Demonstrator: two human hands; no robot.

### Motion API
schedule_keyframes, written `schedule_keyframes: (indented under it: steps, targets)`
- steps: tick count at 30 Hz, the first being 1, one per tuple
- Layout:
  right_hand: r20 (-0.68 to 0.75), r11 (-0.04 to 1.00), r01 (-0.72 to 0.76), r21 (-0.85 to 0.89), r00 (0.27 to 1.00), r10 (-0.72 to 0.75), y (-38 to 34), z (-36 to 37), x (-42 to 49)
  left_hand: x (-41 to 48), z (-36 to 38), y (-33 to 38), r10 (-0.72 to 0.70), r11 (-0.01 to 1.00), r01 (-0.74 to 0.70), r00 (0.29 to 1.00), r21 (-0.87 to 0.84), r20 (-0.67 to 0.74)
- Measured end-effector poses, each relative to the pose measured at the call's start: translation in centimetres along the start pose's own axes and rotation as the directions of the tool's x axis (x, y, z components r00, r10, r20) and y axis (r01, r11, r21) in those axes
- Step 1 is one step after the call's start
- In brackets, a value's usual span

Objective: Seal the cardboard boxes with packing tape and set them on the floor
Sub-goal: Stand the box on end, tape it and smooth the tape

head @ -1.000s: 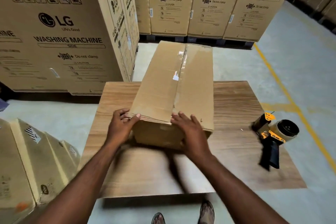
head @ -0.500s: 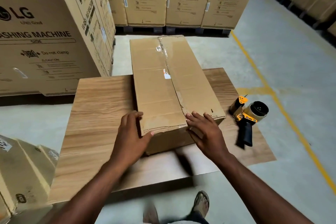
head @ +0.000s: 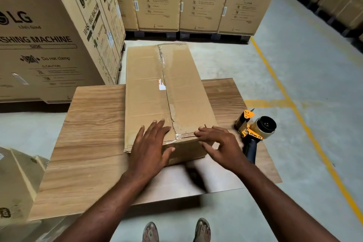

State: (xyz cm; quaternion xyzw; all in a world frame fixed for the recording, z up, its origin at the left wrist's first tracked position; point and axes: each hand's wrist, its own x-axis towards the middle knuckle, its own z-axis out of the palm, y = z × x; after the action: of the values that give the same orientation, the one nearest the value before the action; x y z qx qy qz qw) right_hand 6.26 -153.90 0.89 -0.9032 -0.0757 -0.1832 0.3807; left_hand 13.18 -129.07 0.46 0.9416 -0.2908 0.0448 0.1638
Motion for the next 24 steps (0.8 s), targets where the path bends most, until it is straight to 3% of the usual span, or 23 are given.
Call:
schedule_keyframes:
  steps: [2,3,4,5,7,9,10,12,15,16,22,24]
  targets:
    - [-0.174,0.966,-0.206,0.155,0.957,0.232,1.5,-1.7,-0.6,0.1,0.1,0.4,-0.032,0.999,0.032,0.999,0.014,0.006]
    - [-0.265,0.916,-0.338,0.217,0.882,0.389,2.8,-2.3,-1.0,0.1,0.1,0.5,-0.044,0.999,0.044,0.999,0.019,0.003]
    - [-0.341,0.830,-0.469,0.301,0.760,0.553,4.4,-2.9,-1.6,0.1,0.2,0.7,-0.055,0.998,0.055,0.998,0.023,-0.002]
    - [-0.375,0.701,-0.590,0.401,0.592,0.713,6.5,-3.2,-2.4,0.0,0.2,0.7,-0.062,0.998,0.062,0.998,0.030,-0.007]
    - [-0.292,0.381,-0.741,0.553,0.257,0.921,10.8,-4.0,-4.1,0.1,0.2,1.0,-0.074,0.996,0.075,0.997,0.048,-0.008]
    - [-0.187,0.188,-0.874,0.449,0.114,0.976,15.2,-4.4,-6.0,0.2,0.3,1.3,-0.084,0.994,0.085,0.996,0.063,-0.014]
    - [-0.139,0.136,-0.913,0.384,0.088,0.986,16.7,-4.6,-6.7,0.2,0.3,1.4,-0.087,0.994,0.089,0.996,0.069,-0.021]
    - [0.016,0.080,-0.895,0.439,0.097,0.995,18.5,-4.8,-6.8,0.4,0.2,1.3,-0.096,0.993,0.098,0.995,0.069,-0.036]
    - [0.374,-0.173,-0.803,0.570,0.066,0.925,20.4,-4.7,-6.6,0.6,0.3,1.7,-0.130,0.989,0.133,0.991,0.071,-0.043]
    - [0.438,-0.215,-0.771,0.599,0.091,0.894,20.9,-4.6,-6.4,0.6,0.4,1.8,-0.140,0.988,0.143,0.989,0.065,-0.039]
    - [0.587,-0.336,-0.643,0.688,0.222,0.778,22.5,-3.0,-6.0,0.7,0.1,1.4,-0.186,0.983,0.186,0.982,0.003,0.030]
    - [0.604,-0.364,-0.629,0.687,0.218,0.766,22.5,-2.6,-5.7,0.5,-0.1,1.4,-0.186,0.982,0.186,0.982,-0.010,0.038]
